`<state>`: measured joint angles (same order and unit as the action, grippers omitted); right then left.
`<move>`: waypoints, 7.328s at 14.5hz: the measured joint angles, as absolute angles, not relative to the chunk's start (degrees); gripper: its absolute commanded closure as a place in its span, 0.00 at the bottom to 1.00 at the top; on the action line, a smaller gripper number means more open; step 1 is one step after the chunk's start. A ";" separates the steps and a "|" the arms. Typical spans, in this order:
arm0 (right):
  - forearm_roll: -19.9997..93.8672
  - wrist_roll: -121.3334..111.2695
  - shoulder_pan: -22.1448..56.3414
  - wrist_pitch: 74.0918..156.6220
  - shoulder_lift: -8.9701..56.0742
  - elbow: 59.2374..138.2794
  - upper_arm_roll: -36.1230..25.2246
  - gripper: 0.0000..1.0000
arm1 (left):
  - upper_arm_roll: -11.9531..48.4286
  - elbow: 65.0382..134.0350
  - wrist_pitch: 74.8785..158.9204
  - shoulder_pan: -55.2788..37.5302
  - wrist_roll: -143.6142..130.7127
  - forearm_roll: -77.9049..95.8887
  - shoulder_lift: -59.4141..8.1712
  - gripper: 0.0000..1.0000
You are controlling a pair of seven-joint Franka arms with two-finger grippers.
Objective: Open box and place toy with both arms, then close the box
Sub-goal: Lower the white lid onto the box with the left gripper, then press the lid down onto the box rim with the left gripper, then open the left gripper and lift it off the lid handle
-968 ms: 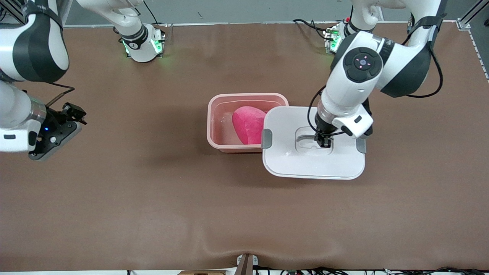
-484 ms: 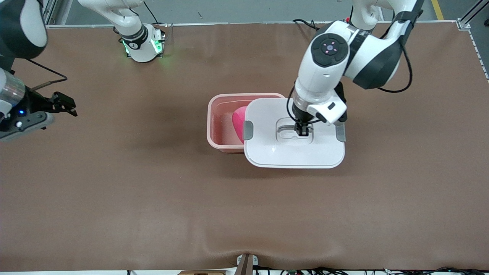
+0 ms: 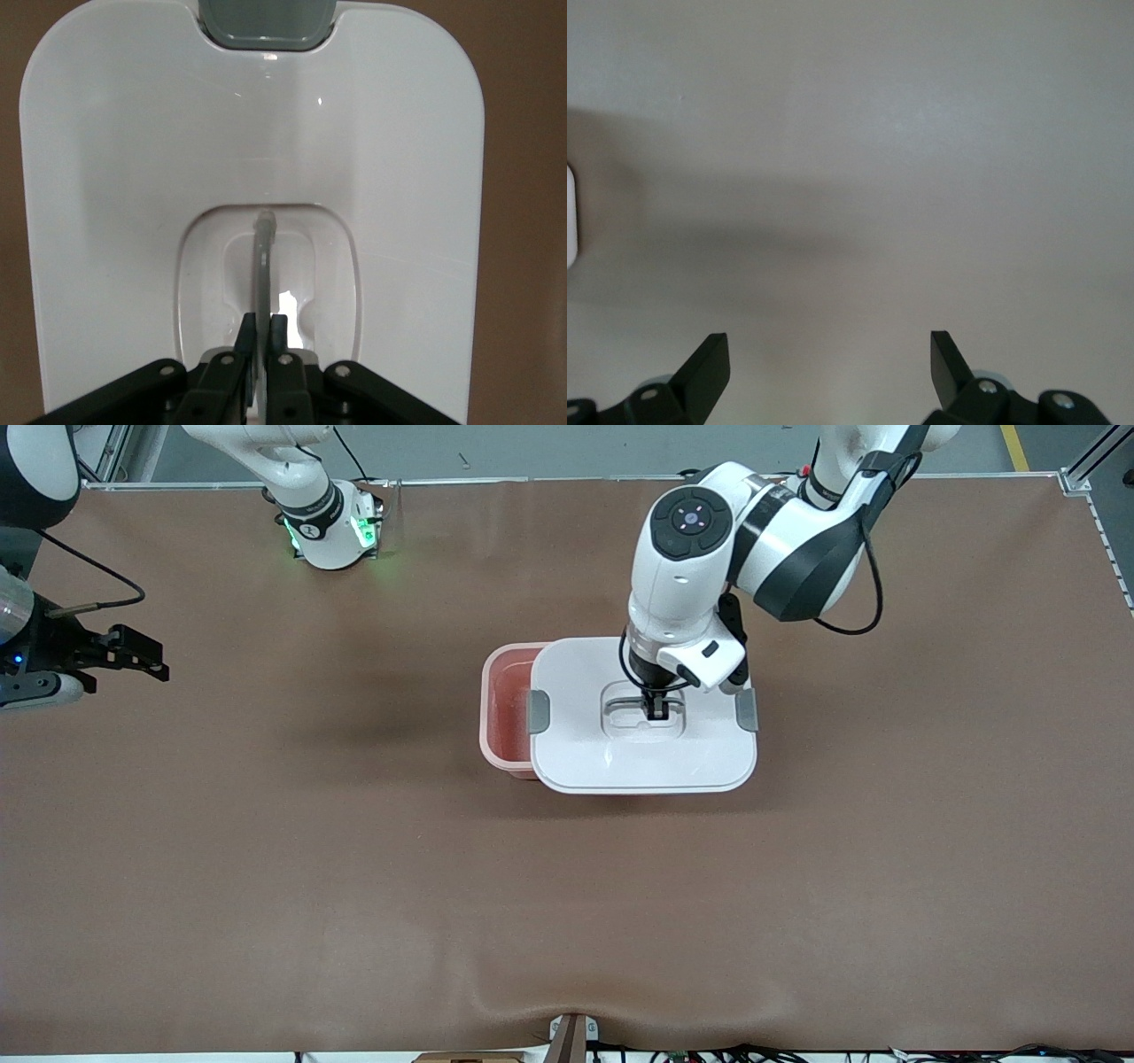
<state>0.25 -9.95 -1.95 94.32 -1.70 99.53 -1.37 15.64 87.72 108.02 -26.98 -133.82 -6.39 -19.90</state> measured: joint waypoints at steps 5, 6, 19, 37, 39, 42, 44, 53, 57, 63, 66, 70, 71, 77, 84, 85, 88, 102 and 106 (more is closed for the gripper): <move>0.29 -6.11 -2.03 91.29 -1.79 95.70 -1.46 0.00 | 15.64 87.56 108.98 -29.68 -137.52 -6.40 -21.02 1.00; 0.29 -5.55 -2.28 89.75 -1.80 95.34 -1.59 0.00 | 15.64 87.54 109.09 -30.23 -138.00 -6.40 -21.28 1.00; 0.46 -4.87 -4.04 85.92 -1.82 92.03 -1.50 0.00 | 15.62 87.50 113.46 -35.90 -146.97 -10.20 -25.44 1.00; 2.18 -7.14 -3.37 85.93 -1.82 91.71 -0.76 0.00 | 15.63 91.05 117.26 -37.80 -148.72 -12.52 -27.23 1.00; 2.25 -7.49 -3.36 85.93 -1.82 91.71 -0.74 0.00 | 15.63 91.39 117.32 -37.93 -148.73 -12.53 -27.22 1.00; 2.25 -7.60 -3.36 85.93 -1.82 91.66 -0.74 0.00 | 15.62 91.57 117.47 -37.96 -148.74 -12.57 -27.22 1.00; 2.25 -7.63 -3.36 85.93 -1.82 91.63 -0.74 0.00 | 15.62 91.64 117.88 -37.96 -148.74 -12.58 -27.22 1.00; 2.25 -7.65 -3.36 85.91 -1.82 90.96 -0.75 0.00 | 15.61 92.13 119.03 -37.97 -150.48 -14.03 -27.22 1.00; 2.25 -7.65 -3.31 85.89 -1.82 90.56 -0.75 0.00 | 15.61 92.55 119.14 -37.98 -150.65 -14.12 -27.22 1.00; 2.25 -7.64 -1.46 85.86 -1.82 90.56 -2.62 0.00 | 15.61 92.93 119.93 -38.00 -150.95 -14.17 -27.23 1.00; 2.25 -7.63 -1.01 85.86 -1.82 90.56 -3.12 0.00 | 15.61 93.15 120.26 -38.08 -150.99 -14.17 -27.36 1.00; 2.25 -7.63 -1.01 85.83 -1.82 90.56 -3.54 0.00 | 15.60 93.18 120.35 -38.22 -151.59 -14.27 -27.43 1.00; 2.25 -7.63 -1.01 85.79 -1.82 90.56 -3.54 0.00 | 15.60 93.19 120.36 -38.23 -152.15 -14.34 -27.43 1.00; 2.25 -7.63 -0.99 85.74 -1.82 90.57 -3.54 0.00 | 15.62 93.07 120.48 -38.25 -152.36 -14.42 -27.47 0.00; 2.19 -7.63 -0.98 85.63 -1.82 90.56 -3.53 0.00 | 15.39 89.70 116.14 -37.59 -146.02 -14.53 -25.25 0.00; 2.18 -7.63 -0.98 85.63 -1.82 90.55 -3.54 0.00 | 15.29 89.18 115.47 -37.32 -144.98 -14.53 -24.88 0.00; 2.17 -6.95 -0.98 85.63 -1.82 90.43 -3.55 0.00 | 15.07 88.48 113.91 -35.66 -140.55 -14.53 -23.42 0.00; 2.16 -6.26 -0.98 85.63 -1.82 90.35 -3.55 0.00 | 14.77 88.31 104.41 -21.62 -107.99 -14.53 -18.37 0.00; 2.16 -6.26 -0.98 85.63 -1.82 90.25 -3.55 0.00 | 14.85 88.29 104.13 -16.94 -99.60 -14.53 -17.53 0.00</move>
<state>2.16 -6.26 -0.98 85.63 -1.82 90.25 -3.55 14.85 88.29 104.13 -16.94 -99.60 -14.53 -17.53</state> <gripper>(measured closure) 0.000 0.000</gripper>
